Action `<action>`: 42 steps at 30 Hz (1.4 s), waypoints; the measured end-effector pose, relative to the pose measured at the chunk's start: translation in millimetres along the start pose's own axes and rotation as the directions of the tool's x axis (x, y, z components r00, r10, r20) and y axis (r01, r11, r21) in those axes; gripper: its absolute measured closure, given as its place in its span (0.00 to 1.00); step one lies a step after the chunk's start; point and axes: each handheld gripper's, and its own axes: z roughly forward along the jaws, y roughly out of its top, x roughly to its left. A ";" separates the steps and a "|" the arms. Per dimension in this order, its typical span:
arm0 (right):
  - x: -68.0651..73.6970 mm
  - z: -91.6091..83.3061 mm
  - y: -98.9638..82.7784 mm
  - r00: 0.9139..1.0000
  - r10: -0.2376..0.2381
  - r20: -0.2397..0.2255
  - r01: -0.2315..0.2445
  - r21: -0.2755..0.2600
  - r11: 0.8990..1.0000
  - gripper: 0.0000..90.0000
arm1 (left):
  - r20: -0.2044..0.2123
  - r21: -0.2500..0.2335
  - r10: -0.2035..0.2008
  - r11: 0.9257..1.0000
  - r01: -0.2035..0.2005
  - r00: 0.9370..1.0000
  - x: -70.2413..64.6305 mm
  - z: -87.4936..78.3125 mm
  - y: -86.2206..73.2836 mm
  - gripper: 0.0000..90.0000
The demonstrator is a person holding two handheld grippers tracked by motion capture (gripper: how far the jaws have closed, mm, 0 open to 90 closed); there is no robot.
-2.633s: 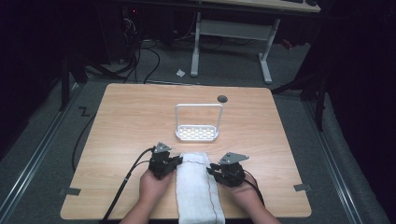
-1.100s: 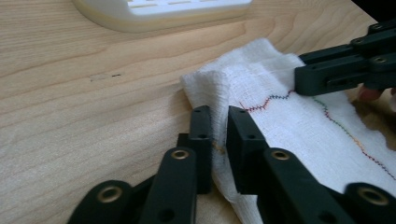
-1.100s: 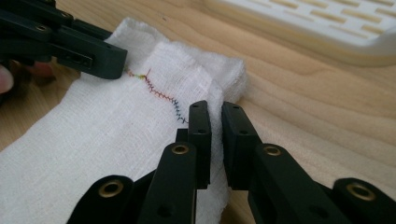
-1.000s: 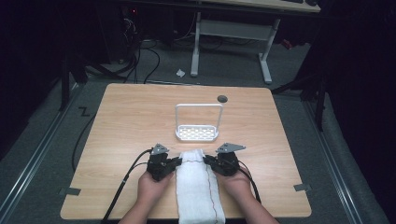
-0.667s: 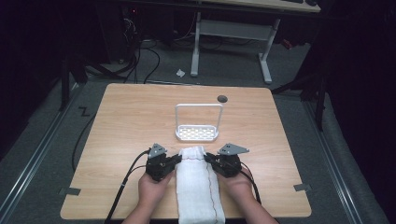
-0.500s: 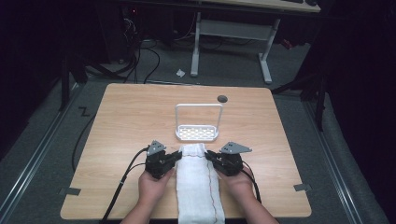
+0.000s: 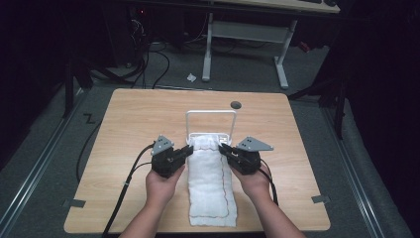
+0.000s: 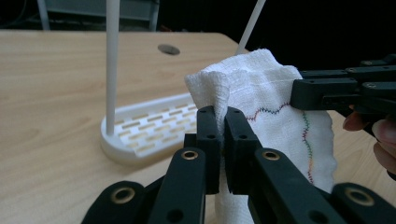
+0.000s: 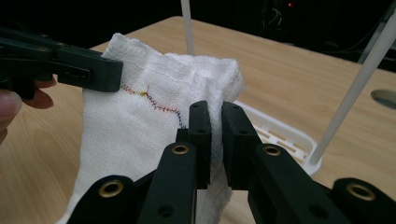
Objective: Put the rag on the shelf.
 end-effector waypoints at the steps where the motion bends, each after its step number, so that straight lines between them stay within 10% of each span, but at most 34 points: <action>1: 0.2 -1.5 4.5 1.000 -0.008 0.005 0.008 -0.009 1.000 0.93 | 0.000 -0.009 0.006 1.000 -0.006 1.000 -1.0 -1.2 4.4 0.96; 26: 8.1 -44.3 92.3 0.994 -0.092 0.051 0.101 -0.208 0.973 0.93 | -0.005 -0.207 0.137 0.969 -0.135 0.991 -29.1 -41.7 98.1 0.96; 42: 3.8 -48.3 109.7 0.994 -0.094 0.063 0.106 -0.246 0.963 0.93 | -0.004 -0.227 0.175 0.959 -0.171 0.985 -31.8 -42.1 119.9 0.96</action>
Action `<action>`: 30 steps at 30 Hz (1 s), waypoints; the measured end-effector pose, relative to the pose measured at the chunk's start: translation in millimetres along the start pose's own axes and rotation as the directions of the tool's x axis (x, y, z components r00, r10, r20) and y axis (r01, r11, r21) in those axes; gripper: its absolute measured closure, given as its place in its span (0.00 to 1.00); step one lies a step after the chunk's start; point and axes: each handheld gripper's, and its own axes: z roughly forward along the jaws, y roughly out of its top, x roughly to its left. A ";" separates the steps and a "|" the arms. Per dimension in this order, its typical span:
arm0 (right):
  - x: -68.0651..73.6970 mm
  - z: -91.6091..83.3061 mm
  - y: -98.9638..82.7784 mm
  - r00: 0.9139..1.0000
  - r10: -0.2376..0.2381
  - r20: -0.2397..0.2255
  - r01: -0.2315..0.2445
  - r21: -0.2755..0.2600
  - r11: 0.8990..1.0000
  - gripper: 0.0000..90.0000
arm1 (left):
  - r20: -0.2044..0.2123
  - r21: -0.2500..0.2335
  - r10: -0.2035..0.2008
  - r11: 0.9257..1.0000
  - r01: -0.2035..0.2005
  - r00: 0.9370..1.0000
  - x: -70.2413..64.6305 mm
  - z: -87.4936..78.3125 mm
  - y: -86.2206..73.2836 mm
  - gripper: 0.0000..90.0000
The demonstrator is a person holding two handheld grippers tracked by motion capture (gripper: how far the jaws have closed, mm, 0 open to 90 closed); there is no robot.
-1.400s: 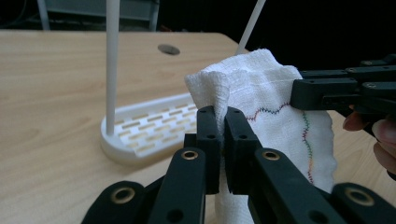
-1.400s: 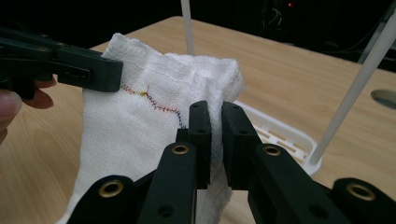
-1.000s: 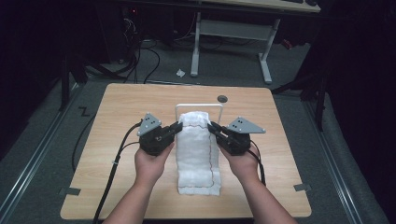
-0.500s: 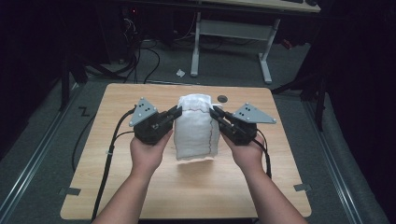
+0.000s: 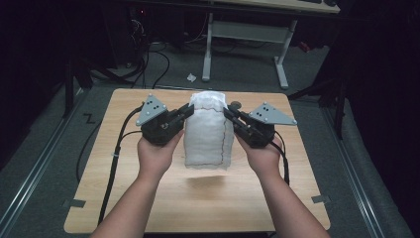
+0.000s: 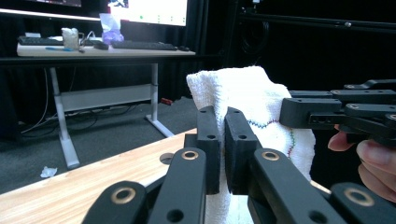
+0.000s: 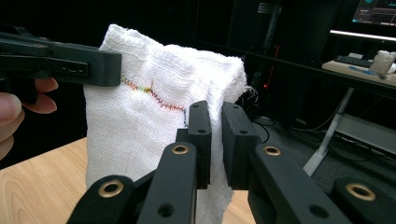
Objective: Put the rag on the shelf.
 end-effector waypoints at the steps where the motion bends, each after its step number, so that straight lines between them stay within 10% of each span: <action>1: -0.8 -0.4 1.2 1.000 0.002 0.000 -0.002 -0.001 1.000 0.93 | 0.001 -0.002 0.002 1.000 -0.002 1.000 -0.1 0.7 1.5 0.96; 30: -52.2 41.5 27.3 0.996 0.055 0.068 -0.055 0.000 0.998 0.93 | -0.019 0.011 0.026 1.000 -0.026 0.999 43.9 60.8 35.9 0.96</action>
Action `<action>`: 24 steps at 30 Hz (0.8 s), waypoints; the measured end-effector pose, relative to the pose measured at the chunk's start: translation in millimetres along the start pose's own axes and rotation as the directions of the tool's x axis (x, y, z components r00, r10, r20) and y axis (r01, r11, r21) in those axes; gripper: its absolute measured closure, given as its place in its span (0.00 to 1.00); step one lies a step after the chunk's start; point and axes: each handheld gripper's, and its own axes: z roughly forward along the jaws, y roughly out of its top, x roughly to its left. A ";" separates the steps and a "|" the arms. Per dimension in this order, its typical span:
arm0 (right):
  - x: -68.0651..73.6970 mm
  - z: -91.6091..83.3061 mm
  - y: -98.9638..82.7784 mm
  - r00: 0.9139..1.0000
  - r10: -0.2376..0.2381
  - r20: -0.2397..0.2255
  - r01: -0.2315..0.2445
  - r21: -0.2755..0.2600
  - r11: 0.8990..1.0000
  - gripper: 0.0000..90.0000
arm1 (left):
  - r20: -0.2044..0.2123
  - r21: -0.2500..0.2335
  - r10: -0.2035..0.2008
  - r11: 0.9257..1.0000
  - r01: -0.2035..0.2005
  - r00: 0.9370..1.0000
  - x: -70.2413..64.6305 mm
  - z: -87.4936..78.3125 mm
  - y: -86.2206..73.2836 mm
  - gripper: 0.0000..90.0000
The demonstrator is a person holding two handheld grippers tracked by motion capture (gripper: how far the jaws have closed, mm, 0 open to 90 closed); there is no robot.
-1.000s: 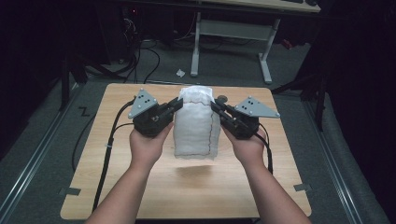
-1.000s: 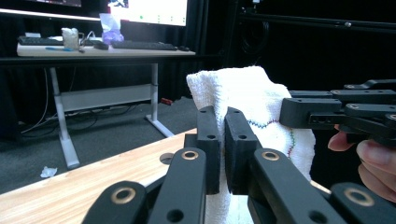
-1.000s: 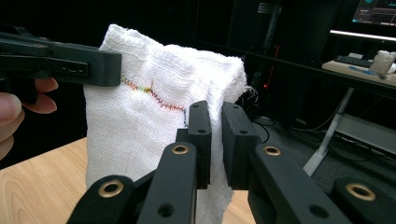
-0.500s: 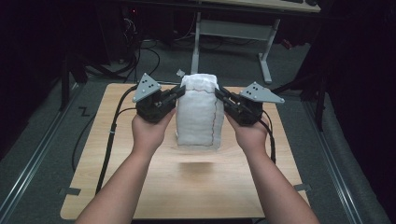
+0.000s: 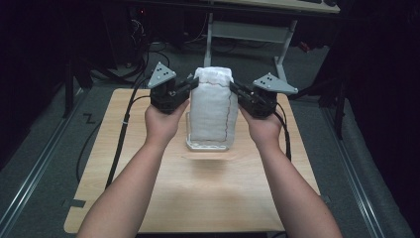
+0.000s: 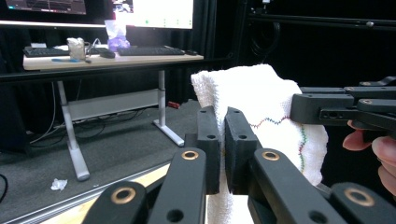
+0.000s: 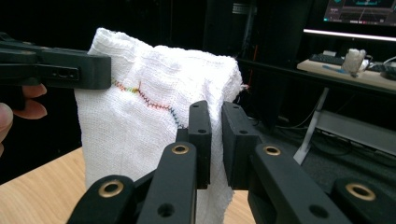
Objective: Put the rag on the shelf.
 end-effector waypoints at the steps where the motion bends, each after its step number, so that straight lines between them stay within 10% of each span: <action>1: -2.7 4.7 1.3 1.000 0.000 0.002 0.000 0.001 1.000 0.93 | -0.004 0.003 0.003 1.000 -0.003 1.000 5.6 5.8 2.2 0.96; 24: -39.6 65.5 -6.0 1.000 0.019 0.009 -0.019 0.085 0.996 0.93 | -0.062 0.041 -0.044 0.998 0.046 0.997 49.3 60.1 -21.8 0.96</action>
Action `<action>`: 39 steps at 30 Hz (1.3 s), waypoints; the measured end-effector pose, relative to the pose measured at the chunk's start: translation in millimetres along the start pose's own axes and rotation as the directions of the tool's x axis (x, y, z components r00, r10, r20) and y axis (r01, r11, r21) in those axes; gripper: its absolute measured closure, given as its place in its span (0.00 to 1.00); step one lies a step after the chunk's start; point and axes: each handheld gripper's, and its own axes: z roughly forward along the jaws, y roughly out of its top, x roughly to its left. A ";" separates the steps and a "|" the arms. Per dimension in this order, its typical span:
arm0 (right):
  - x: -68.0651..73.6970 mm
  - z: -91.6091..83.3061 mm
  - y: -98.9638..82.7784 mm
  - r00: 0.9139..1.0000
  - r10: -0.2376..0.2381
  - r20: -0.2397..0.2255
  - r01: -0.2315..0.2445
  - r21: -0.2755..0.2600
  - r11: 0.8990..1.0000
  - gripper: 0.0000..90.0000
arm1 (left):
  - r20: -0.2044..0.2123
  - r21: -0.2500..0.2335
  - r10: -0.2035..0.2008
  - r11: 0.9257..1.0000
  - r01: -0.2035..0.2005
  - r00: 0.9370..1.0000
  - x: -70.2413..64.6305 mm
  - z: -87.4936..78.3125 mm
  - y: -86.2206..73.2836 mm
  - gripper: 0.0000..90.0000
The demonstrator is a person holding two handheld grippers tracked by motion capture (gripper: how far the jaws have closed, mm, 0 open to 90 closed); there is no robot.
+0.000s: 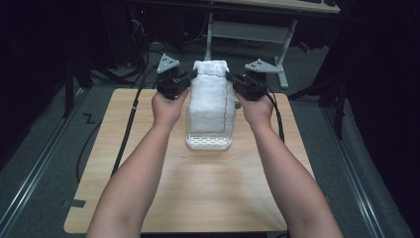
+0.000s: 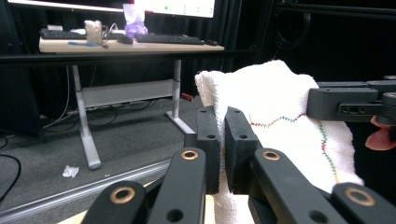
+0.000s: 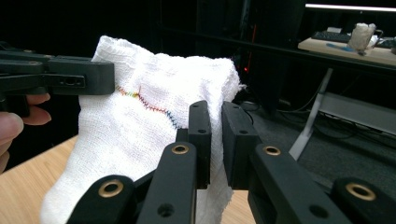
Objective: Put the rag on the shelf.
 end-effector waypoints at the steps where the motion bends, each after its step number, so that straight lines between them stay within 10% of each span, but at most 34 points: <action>1: -0.9 2.1 -0.5 1.000 -0.006 0.004 0.006 0.010 1.000 0.93 | -0.003 0.012 -0.002 1.000 0.002 1.000 1.9 3.5 -2.2 0.96; 33: -17.4 49.7 -44.9 0.996 0.072 -0.050 -0.057 0.262 0.963 0.90 | 0.005 0.281 -0.062 0.958 0.058 0.998 23.9 28.3 -61.2 0.94; 39: -20.4 47.5 -41.0 0.996 0.085 -0.022 -0.078 0.236 0.969 0.78 | -0.017 0.232 -0.098 0.968 0.100 0.995 28.7 20.2 -55.1 0.76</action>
